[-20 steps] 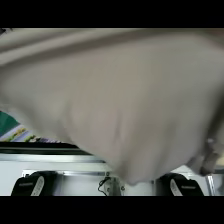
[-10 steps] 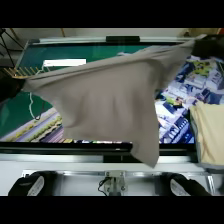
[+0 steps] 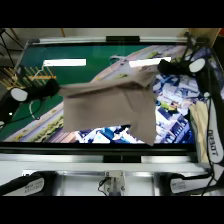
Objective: Fold the shirts.
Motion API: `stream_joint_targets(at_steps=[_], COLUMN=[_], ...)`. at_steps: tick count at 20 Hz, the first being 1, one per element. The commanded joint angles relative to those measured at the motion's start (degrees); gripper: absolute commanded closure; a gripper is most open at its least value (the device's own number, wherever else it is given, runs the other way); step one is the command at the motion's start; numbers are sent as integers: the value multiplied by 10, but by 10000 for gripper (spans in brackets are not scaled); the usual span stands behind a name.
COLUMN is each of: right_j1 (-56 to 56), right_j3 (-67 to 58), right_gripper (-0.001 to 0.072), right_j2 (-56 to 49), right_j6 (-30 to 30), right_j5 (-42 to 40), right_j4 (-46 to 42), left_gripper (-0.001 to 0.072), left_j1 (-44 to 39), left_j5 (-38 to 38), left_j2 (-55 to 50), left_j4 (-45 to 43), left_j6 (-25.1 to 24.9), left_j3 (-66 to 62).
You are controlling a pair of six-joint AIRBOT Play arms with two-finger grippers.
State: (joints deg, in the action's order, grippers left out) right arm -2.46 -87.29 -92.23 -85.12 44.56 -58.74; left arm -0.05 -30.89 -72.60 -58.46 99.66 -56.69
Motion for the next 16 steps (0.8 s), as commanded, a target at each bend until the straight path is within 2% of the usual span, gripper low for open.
stream_joint_targets(at_steps=[1, 2, 3, 4, 6, 8, 9, 10, 12, 15, 16], right_j1=[16, 15, 6, -5, -36, -73, -91, -107, -130, -134, -134], right_j3=[-2, -10, -23, -33, -37, -37, -33, -22, 15, 65, 74], right_gripper=[324, 204, 205, 205, 205, 206, 206, 206, 206, 206, 206], right_j2=[-38, -31, -19, -4, 33, 51, 52, 52, 52, 52, 52], right_j6=[-2, 0, 9, 12, 11, 7, 8, 16, 20, 20, 20], right_j5=[50, 61, 84, 110, 181, 295, 354, 392, 430, 431, 423], right_j4=[30, 28, 19, 0, -71, -139, -155, -156, -147, -118, -106], left_gripper=[419, 182, 96, 101, 114, 114, 114, 113, 113, 113, 113], left_j1=[-13, 1, 25, 53, 115, 166, 182, 191, 192, 178, 169], left_j5=[-36, -84, -155, -233, -386, -502, -532, -532, -478, -375, -346], left_j2=[-50, -47, -46, -46, -46, -42, -37, -29, -12, -9, -9], left_j4=[43, 43, 42, 37, -12, -70, -96, -101, -85, 35, 59], left_j6=[-1, -25, -70, -103, -105, -105, -107, -118, -124, -190, -195], left_j3=[-5, -21, -46, -75, -120, -115, -90, -53, 49, 168, 189])
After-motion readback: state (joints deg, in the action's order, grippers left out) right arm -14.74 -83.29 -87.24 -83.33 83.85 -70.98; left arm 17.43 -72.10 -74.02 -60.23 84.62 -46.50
